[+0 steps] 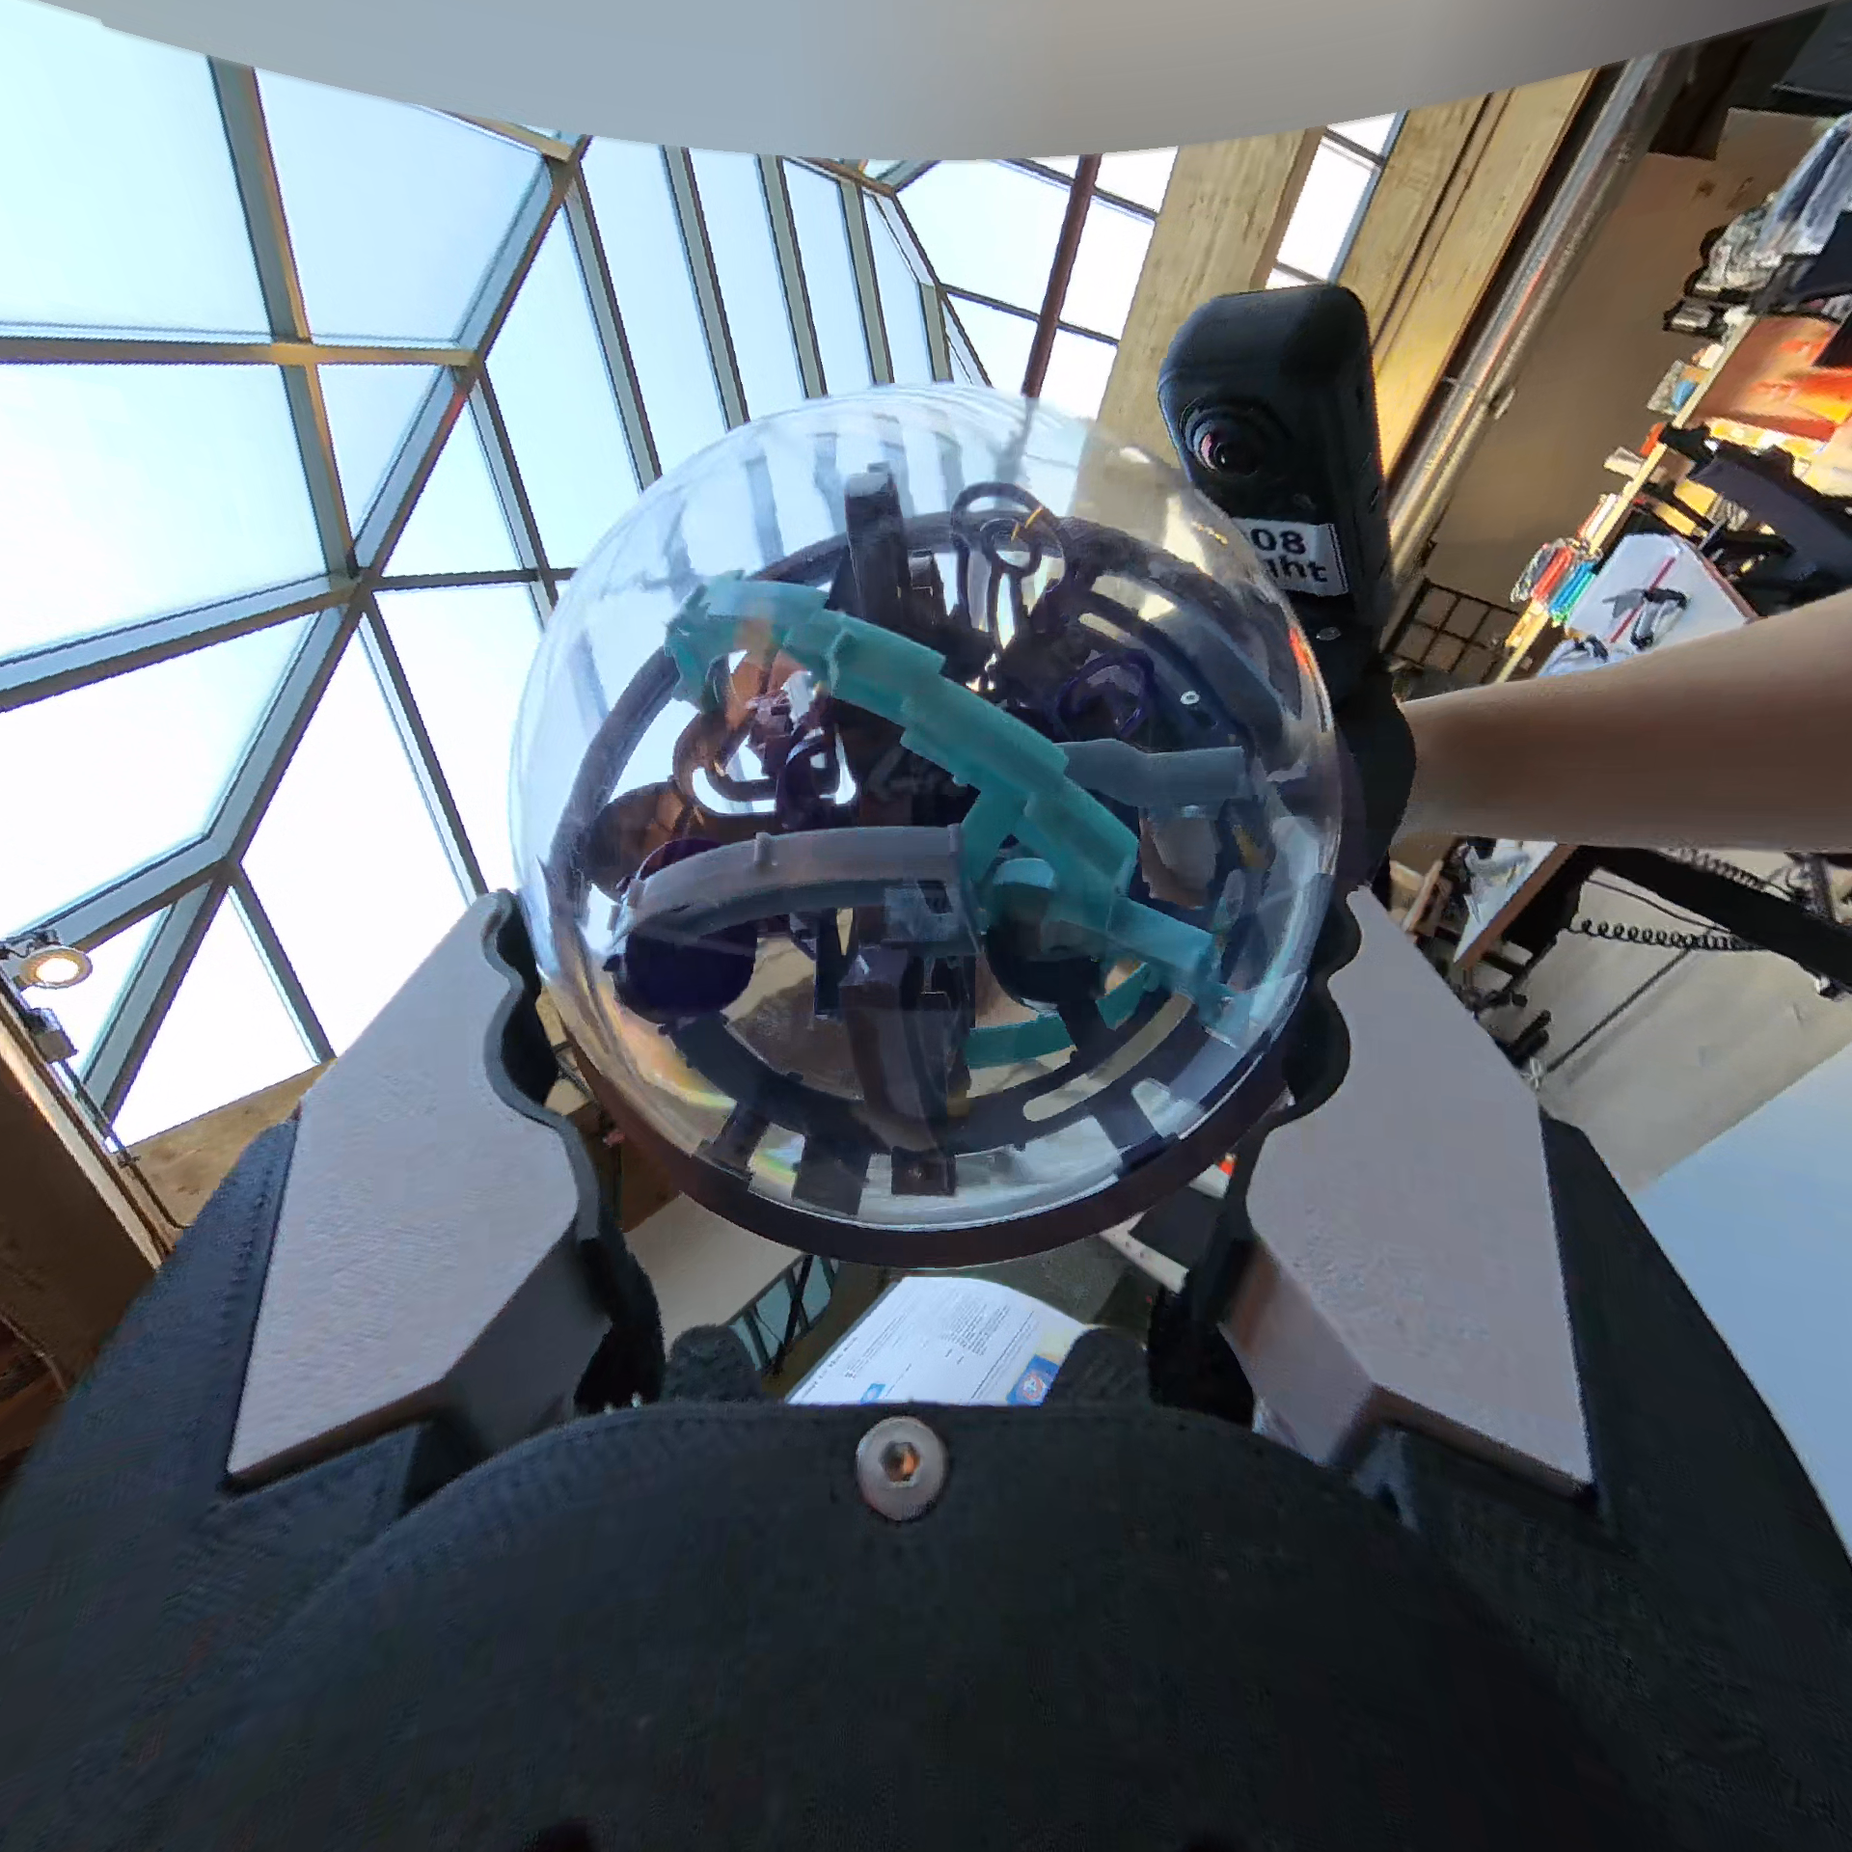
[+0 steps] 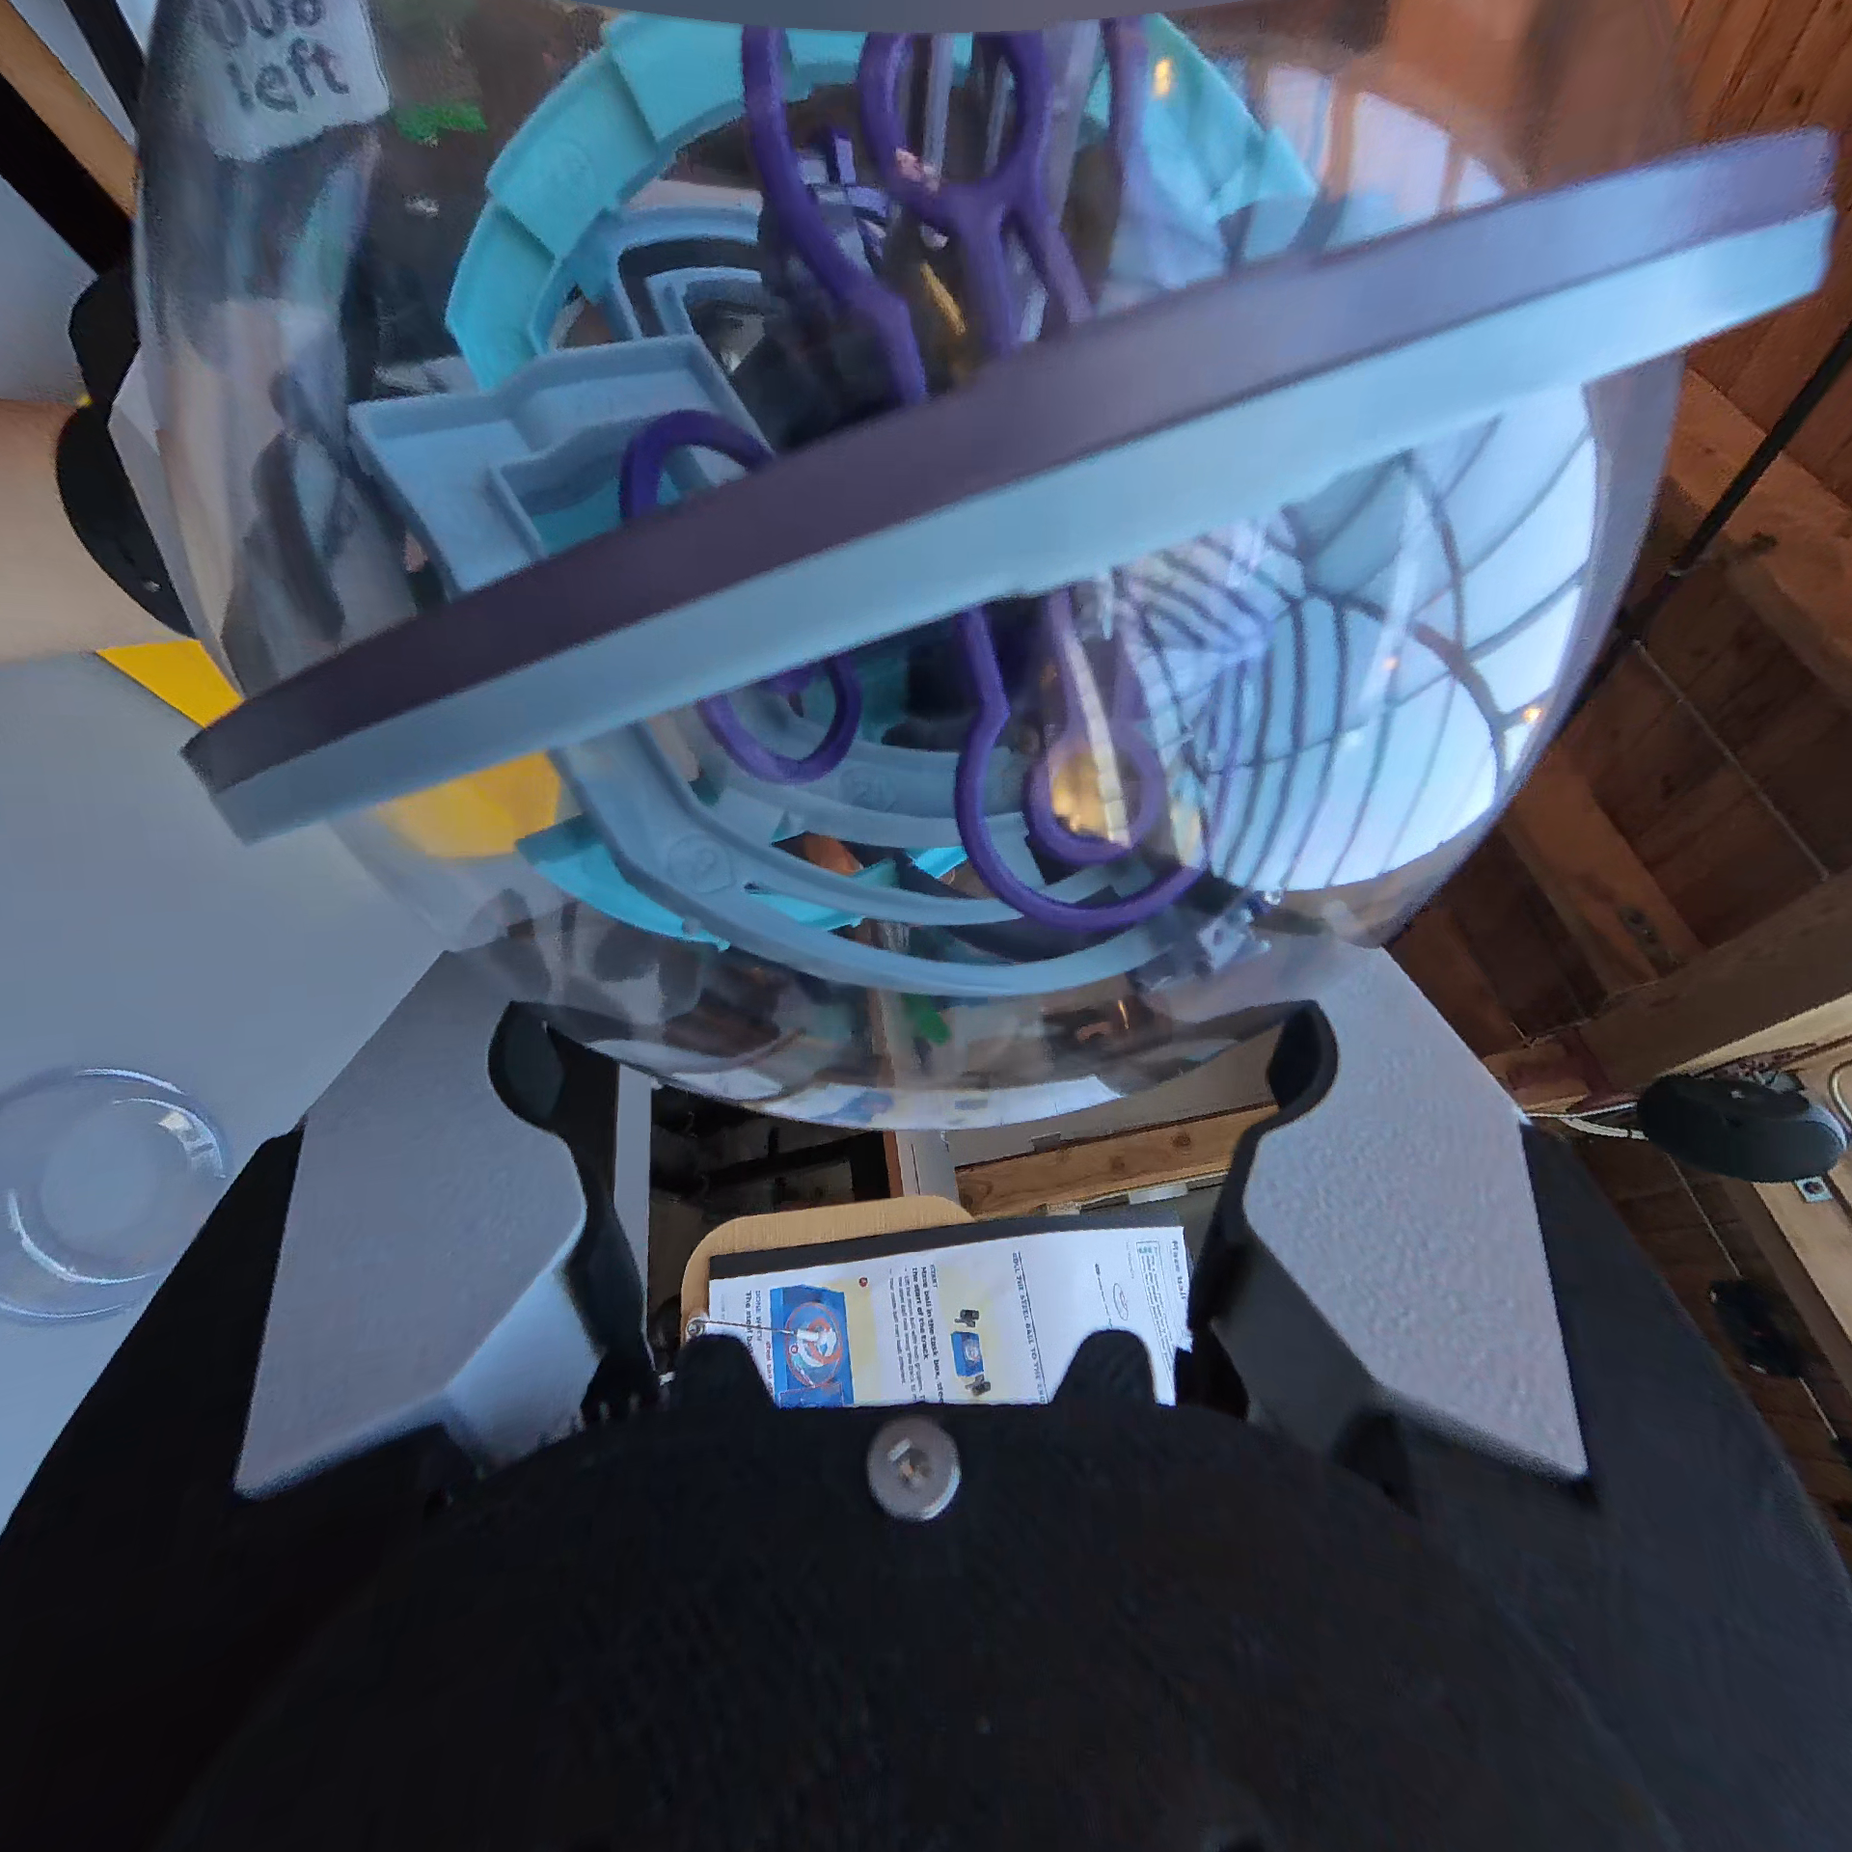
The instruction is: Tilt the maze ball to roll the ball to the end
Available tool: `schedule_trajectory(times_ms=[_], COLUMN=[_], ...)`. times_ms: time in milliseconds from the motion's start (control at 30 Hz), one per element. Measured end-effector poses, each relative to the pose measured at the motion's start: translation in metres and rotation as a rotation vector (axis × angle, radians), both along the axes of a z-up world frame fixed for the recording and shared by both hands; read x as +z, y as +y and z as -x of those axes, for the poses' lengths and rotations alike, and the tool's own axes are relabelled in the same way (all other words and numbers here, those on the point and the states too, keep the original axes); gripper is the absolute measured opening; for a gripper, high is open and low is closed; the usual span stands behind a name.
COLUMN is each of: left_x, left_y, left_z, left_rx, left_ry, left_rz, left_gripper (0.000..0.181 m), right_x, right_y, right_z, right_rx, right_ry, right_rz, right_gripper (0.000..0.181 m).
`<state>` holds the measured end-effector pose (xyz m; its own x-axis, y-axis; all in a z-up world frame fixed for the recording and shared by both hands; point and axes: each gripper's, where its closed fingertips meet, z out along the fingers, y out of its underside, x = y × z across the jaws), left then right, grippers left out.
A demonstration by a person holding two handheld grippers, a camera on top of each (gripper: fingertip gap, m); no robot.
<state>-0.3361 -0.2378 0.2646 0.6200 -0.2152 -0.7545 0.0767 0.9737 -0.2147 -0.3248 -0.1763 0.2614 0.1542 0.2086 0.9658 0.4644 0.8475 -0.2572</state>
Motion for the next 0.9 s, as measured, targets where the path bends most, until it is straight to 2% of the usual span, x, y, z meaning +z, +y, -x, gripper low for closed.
schedule_trajectory(times_ms=[267, 733, 900], left_x=[0.01, 0.02, 0.019], left_y=[-0.012, -0.028, -0.029], left_z=[0.022, 0.044, 0.045], left_rx=[-0.04, -0.005, 0.017], left_ry=[-0.074, -0.124, -0.111], left_rz=[-0.008, -0.107, -0.116], left_gripper=[0.148, 0.149, 0.149], right_x=[0.011, 0.031, 0.034], right_y=[-0.012, -0.039, -0.043], right_z=[0.019, 0.035, 0.034], right_rx=[-0.029, -0.105, -0.141], right_ry=[-0.067, -0.146, -0.115], right_rz=[0.005, -0.217, -0.287], right_gripper=[0.147, 0.145, 0.144])
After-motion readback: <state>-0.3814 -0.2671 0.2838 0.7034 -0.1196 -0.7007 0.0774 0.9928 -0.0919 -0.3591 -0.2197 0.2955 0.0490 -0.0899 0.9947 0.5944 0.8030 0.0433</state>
